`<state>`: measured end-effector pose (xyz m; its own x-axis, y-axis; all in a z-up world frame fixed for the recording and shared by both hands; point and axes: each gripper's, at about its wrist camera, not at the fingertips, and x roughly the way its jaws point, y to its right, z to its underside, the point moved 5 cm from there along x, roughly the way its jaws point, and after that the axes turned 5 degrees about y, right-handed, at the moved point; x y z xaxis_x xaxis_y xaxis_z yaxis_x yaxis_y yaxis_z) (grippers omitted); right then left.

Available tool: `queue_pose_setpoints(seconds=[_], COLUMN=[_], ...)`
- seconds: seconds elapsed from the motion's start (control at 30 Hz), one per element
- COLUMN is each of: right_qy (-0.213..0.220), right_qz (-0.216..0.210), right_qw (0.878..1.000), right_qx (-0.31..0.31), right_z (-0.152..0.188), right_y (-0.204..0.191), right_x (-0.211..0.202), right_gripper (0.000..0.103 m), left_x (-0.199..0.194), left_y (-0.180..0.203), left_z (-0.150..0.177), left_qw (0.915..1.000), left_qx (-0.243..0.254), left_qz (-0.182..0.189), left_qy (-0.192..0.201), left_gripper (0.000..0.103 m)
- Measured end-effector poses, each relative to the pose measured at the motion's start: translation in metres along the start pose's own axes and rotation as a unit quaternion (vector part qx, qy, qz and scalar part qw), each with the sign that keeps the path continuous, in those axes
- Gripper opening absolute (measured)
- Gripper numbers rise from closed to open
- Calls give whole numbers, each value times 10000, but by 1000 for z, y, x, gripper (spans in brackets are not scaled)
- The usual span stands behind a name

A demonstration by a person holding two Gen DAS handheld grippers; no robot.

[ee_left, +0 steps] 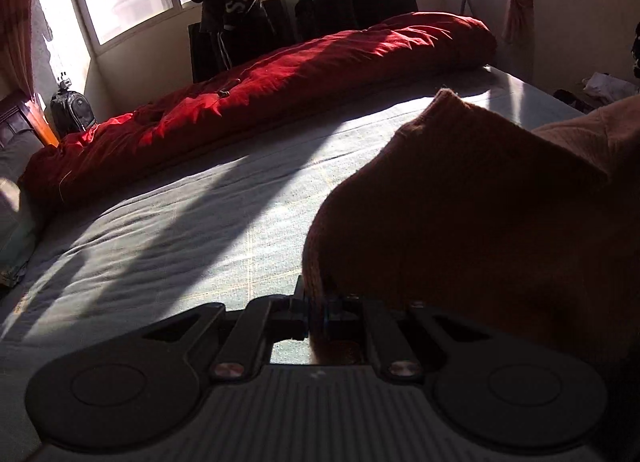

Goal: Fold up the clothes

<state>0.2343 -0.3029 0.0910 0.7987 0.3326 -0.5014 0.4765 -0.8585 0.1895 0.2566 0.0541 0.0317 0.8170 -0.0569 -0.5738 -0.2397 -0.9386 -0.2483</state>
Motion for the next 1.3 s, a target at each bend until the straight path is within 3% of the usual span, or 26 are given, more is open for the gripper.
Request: queue_pose_setpoints(seconds=[0.37, 0.53, 0.7, 1.1, 1.17, 1.23, 1.3], right_qy=[240, 358, 390, -443, -726, -1048, -1255], right_qz=[619, 1277, 1620, 1777, 1659, 1437, 1289], right_qw=[9974, 9911, 9859, 9771, 9757, 9734, 9720], right_qx=[286, -57, 136, 1081, 1234, 1446, 1510], right_z=[-54, -67, -83, -39, -22, -1, 12], right_y=[44, 60, 85, 130, 132, 131, 128], right_x=[76, 124, 166, 293, 311, 325, 331], right_gripper=[5, 5, 5, 5, 5, 6, 15], left_x=[71, 115, 162, 290, 305, 315, 320], left_y=[-24, -16, -20, -6, 1, 7, 14], left_z=[-70, -94, -115, -95, -84, -74, -66], left_qw=[9970, 9916, 9931, 9956, 9959, 9956, 9957], left_qx=[172, 587, 383, -29, -35, 25, 161], left_qz=[-642, -1008, -991, -895, -796, -794, -717], left_qy=[408, 562, 490, -257, -423, -506, -573], left_gripper=[4, 6, 6, 6, 7, 14, 14])
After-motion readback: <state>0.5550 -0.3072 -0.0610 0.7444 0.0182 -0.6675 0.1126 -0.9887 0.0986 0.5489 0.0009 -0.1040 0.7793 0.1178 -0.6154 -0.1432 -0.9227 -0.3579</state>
